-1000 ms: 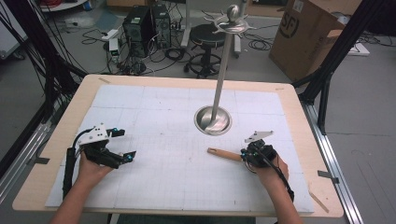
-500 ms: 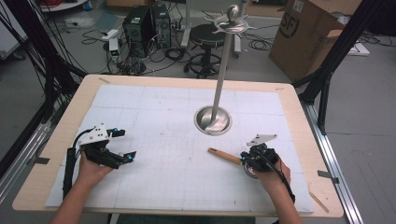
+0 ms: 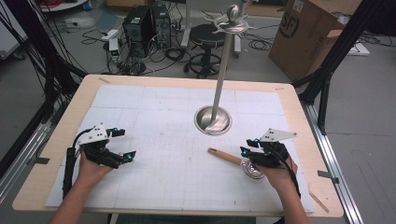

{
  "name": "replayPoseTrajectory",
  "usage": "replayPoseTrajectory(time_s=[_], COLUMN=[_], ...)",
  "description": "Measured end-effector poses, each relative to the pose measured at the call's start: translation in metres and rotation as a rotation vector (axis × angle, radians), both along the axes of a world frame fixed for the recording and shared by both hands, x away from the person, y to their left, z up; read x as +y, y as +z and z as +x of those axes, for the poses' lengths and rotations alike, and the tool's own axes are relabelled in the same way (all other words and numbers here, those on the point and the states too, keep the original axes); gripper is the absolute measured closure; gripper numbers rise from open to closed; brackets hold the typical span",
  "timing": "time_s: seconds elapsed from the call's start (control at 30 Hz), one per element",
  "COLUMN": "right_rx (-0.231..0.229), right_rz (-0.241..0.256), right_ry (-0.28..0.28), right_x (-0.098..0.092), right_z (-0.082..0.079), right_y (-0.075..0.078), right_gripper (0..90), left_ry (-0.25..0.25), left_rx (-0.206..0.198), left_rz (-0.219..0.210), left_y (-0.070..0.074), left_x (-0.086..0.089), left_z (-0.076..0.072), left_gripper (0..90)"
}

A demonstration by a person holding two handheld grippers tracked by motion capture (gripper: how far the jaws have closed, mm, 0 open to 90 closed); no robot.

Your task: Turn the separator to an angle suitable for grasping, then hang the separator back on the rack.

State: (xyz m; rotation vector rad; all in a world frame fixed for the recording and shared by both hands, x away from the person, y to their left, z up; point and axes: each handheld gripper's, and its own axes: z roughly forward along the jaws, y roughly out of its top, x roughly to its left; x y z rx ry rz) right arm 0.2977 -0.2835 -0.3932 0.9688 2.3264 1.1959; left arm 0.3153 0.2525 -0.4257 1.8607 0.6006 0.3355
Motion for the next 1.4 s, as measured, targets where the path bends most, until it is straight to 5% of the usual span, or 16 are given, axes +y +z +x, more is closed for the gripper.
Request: replayPoseTrajectory(time_s=[0.33, 0.57, 0.93, 1.4], right_rx=[-0.075, -0.046, 0.002, 0.049], right_rz=[0.036, 0.041, -0.119, -0.207], right_ry=[0.062, 0.073, 0.139, 0.147], right_x=[-0.004, -0.004, 0.015, 0.022], right_z=[-0.001, 0.001, 0.003, 0.005], right_y=[0.006, 0.004, -0.005, -0.011], right_gripper=[36.2, 30.2, 30.7, 33.1], left_ry=[-0.008, -0.003, -0.003, -0.002], left_rx=[-0.002, -0.005, -0.009, -0.006], left_rz=[-0.027, -0.022, -0.011, -0.003], left_y=[0.0, 0.001, 0.001, 0.002], left_x=[0.002, 0.003, 0.002, 0.001], left_z=[0.001, 0.001, 0.0, -0.002], left_gripper=[1.7, 1.7, 1.7, 1.7])
